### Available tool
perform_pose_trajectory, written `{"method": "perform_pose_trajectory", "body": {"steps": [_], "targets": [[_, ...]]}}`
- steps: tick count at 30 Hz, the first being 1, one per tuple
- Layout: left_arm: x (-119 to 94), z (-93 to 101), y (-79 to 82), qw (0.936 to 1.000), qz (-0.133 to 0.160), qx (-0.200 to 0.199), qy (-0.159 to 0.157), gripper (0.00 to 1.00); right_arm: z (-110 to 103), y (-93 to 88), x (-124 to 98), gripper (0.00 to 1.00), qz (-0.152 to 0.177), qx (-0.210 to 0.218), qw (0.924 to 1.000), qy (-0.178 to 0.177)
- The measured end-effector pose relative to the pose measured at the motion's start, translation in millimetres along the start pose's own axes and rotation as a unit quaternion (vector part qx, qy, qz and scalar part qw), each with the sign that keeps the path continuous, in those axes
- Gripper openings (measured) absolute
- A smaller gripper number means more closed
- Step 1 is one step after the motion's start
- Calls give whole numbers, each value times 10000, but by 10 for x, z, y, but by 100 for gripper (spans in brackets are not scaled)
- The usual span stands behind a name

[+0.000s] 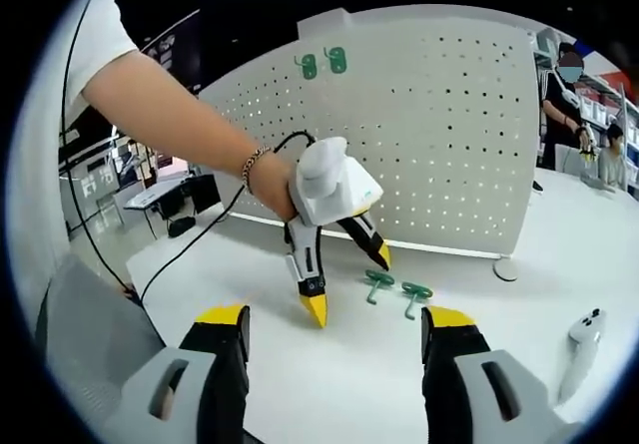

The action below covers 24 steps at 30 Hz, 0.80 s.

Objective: Insert the hook assembly into the mounting plate slot until the hook locks in place.

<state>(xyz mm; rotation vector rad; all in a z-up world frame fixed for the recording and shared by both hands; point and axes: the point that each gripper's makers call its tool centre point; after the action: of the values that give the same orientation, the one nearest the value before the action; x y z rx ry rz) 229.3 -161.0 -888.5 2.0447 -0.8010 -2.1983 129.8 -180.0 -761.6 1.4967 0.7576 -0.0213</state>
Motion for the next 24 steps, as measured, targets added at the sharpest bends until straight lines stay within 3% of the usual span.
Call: {"method": "perform_pose_trajectory", "body": {"steps": [8, 12, 24], "targets": [[-10, -17, 5, 10000, 17, -9, 3, 82, 2, -15, 5, 68, -30, 15, 10000, 7], [-37, -82, 3, 9999, 106, -124, 57, 70, 1, -15, 5, 68, -29, 8, 10000, 6], [-57, -151, 18, 9989, 220, -371, 187, 52, 12, -1, 3, 67, 17, 30, 10000, -4]]}}
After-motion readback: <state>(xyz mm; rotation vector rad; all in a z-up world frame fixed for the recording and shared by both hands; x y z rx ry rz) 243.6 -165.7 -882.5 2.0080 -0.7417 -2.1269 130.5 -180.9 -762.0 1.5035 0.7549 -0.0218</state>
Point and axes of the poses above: the point that each gripper's makers call its tool centre point, and the gripper's own axes: x roughly forward along the fingers, z roughly to its right, y roughly out of its top, and after that the axes turned 3 degrees about -z, right-handed
